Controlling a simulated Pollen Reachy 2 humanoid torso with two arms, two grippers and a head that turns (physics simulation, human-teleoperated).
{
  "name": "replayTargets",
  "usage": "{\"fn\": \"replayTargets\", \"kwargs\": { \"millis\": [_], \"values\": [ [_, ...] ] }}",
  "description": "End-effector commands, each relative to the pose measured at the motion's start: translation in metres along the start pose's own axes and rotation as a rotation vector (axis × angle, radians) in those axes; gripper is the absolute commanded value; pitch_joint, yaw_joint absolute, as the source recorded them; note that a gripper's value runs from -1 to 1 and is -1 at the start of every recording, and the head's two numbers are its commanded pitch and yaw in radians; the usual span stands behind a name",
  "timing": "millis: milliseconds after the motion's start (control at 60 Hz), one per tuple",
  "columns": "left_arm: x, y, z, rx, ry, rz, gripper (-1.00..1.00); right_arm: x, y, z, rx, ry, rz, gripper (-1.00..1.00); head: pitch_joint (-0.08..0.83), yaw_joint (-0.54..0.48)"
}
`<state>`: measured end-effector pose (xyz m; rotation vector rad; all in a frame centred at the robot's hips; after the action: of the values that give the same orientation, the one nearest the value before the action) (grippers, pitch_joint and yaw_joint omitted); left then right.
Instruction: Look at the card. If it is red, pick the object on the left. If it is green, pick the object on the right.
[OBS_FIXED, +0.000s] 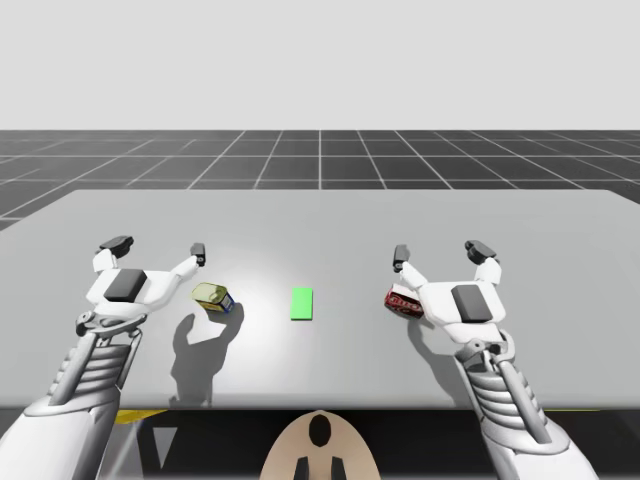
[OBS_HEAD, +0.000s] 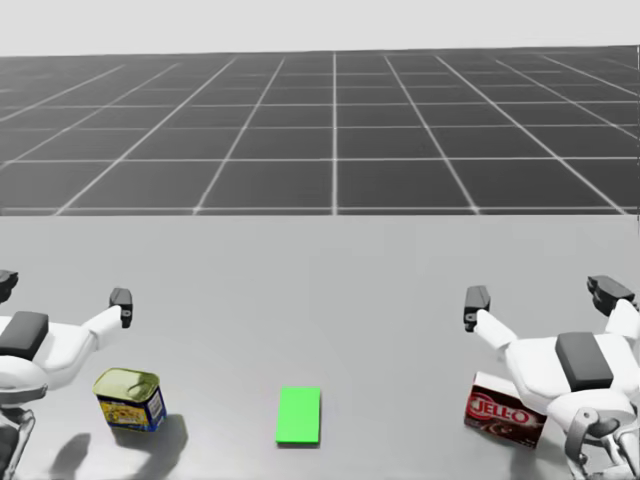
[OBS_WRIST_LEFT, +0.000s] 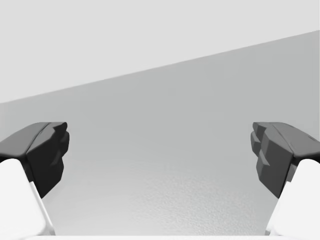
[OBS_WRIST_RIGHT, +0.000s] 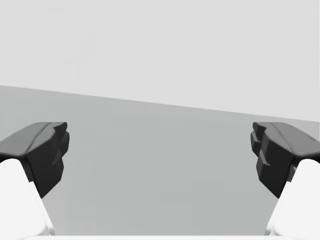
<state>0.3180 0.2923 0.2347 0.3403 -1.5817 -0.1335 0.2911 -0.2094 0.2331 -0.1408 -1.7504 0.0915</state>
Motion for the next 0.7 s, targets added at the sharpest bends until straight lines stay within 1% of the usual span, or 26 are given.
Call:
{"fn": "replayTargets", "kwargs": {
  "millis": [17, 117, 133, 150, 183, 233, 333, 500, 700],
  "values": [
    [-0.0007, 0.0001, -0.0007, 0.000, -0.004, -0.010, -1.00, -0.0012, 0.0037, 0.0005, 0.002, 0.007, -0.010, -1.00, 0.441, 0.04],
    [-0.0004, 0.0009, -0.0012, 0.000, -0.007, -0.011, -1.00, -0.0007, 0.0036, 0.0005, 0.004, 0.009, -0.011, -1.00, 0.513, 0.05],
    [-0.0001, 0.0011, -0.0011, 0.000, -0.008, -0.010, -1.00, 0.0000, 0.0035, 0.0009, 0.006, 0.008, -0.015, -1.00, 0.539, 0.05],
    [-0.0001, 0.0012, -0.0012, 0.000, -0.008, -0.010, -1.00, 0.0003, 0.0036, 0.0011, 0.009, 0.009, -0.019, -1.00, 0.548, 0.05],
    [0.0002, 0.0016, -0.0011, 0.001, -0.009, -0.009, -1.00, 0.0013, 0.0036, 0.0018, 0.027, 0.009, -0.040, -1.00, 0.581, 0.06],
    [0.0004, 0.0018, -0.0011, 0.002, -0.009, -0.009, -1.00, 0.0015, 0.0037, 0.0021, 0.023, 0.005, -0.034, -1.00, 0.601, 0.06],
    [0.0017, 0.0015, -0.0006, 0.002, -0.012, -0.007, -1.00, 0.0021, 0.0042, 0.0027, 0.027, 0.006, -0.037, -1.00, 0.663, 0.08],
    [0.0022, 0.0018, -0.0002, 0.003, -0.014, -0.006, -1.00, 0.0021, 0.0050, 0.0030, 0.030, 0.008, -0.037, -1.00, 0.717, 0.08],
    [0.0033, 0.0021, 0.0007, 0.006, -0.015, -0.004, -1.00, 0.0028, 0.0053, 0.0033, 0.034, 0.007, -0.039, -1.00, 0.720, 0.07]
  ]
}}
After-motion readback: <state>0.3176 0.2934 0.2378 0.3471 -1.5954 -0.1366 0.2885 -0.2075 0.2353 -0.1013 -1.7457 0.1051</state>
